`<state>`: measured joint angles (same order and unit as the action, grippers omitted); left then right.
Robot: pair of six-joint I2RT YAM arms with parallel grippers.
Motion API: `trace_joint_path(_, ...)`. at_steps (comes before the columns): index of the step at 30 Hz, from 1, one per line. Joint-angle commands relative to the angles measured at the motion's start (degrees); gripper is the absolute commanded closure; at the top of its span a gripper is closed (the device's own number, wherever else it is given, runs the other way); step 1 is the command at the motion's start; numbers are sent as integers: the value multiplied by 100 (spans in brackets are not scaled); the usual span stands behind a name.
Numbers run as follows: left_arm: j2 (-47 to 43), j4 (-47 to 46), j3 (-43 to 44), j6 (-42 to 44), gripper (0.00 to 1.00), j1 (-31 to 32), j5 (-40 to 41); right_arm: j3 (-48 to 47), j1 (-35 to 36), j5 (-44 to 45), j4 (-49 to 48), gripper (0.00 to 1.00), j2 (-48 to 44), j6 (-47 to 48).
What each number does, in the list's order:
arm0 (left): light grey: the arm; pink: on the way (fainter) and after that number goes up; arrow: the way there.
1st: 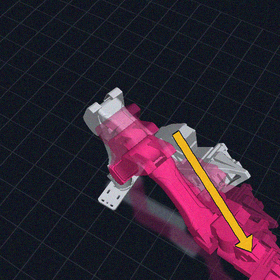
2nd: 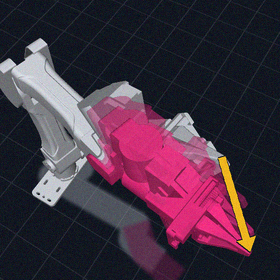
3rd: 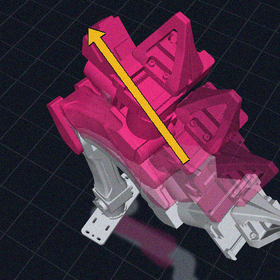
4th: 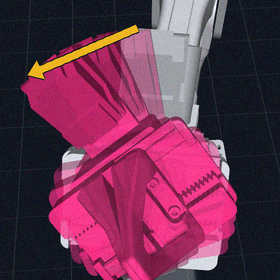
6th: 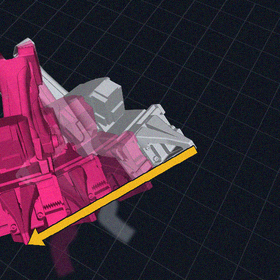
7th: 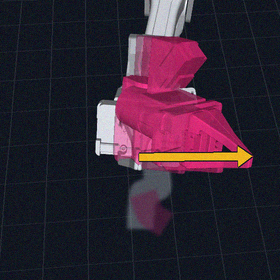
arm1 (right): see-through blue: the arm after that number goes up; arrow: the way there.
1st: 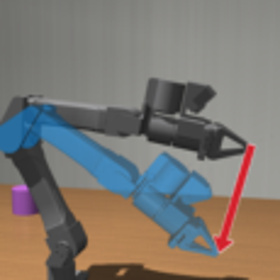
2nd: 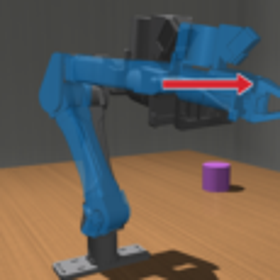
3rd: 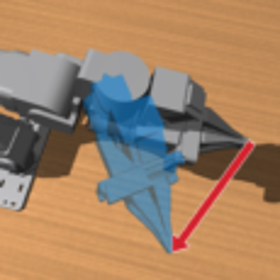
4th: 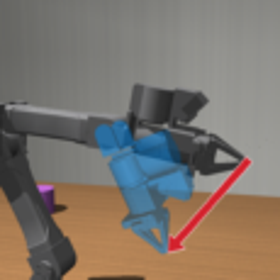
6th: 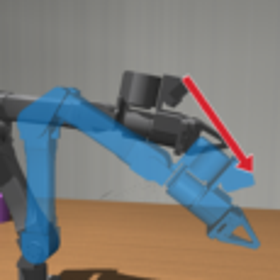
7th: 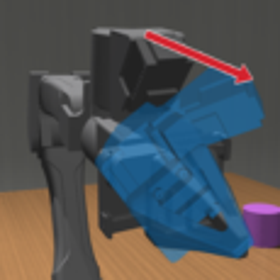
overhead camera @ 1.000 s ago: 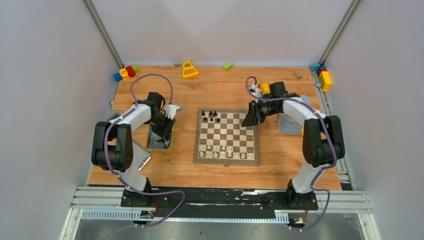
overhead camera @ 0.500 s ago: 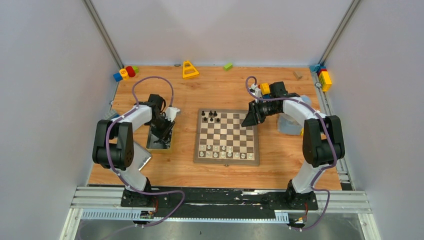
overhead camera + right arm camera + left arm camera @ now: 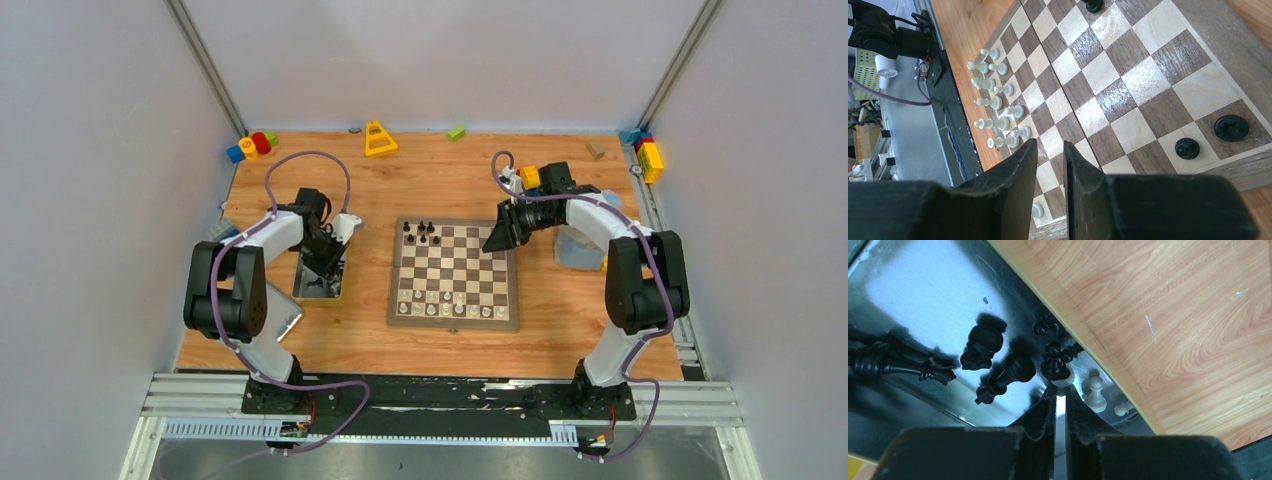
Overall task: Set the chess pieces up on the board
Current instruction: Pick up the chess piece from the storage box, then place the chess piece on the chessboard.
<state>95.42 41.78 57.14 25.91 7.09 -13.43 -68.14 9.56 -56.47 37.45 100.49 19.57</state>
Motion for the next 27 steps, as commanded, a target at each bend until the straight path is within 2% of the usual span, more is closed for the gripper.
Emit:
trace_joint_path(1, -445, -9, -105, 437, 89, 13, -273, -352, 49, -305, -15, 73, -89, -38)
trace_joint_path(8, -1415, 385, 245, 729, 89, 76, -933, -789, 379, -486, 109, 73, -197, -184)
trace_joint_path(12, -1712, 567, 716, 744, 86, 400, -1184, -1156, 587, -741, 126, 73, -18, -298)
trace_joint_path(17, -1631, 593, 1327, 639, 86, 1343, -1282, -1712, 875, -1165, 113, 72, 351, -670)
trace_joint_path(21, -1343, 502, 1853, 528, 86, 1985, -1268, -2043, 1101, -1432, -11, 68, 642, -1117)
trace_joint_path(23, -1187, 482, 2015, 517, 86, 2258, -1230, -2143, 1137, -1564, -160, 64, 756, -1398)
trace_joint_path(27, -942, 385, 2282, 430, 87, 2655, -1167, -2168, 1160, -1840, -524, 63, 966, -2008)
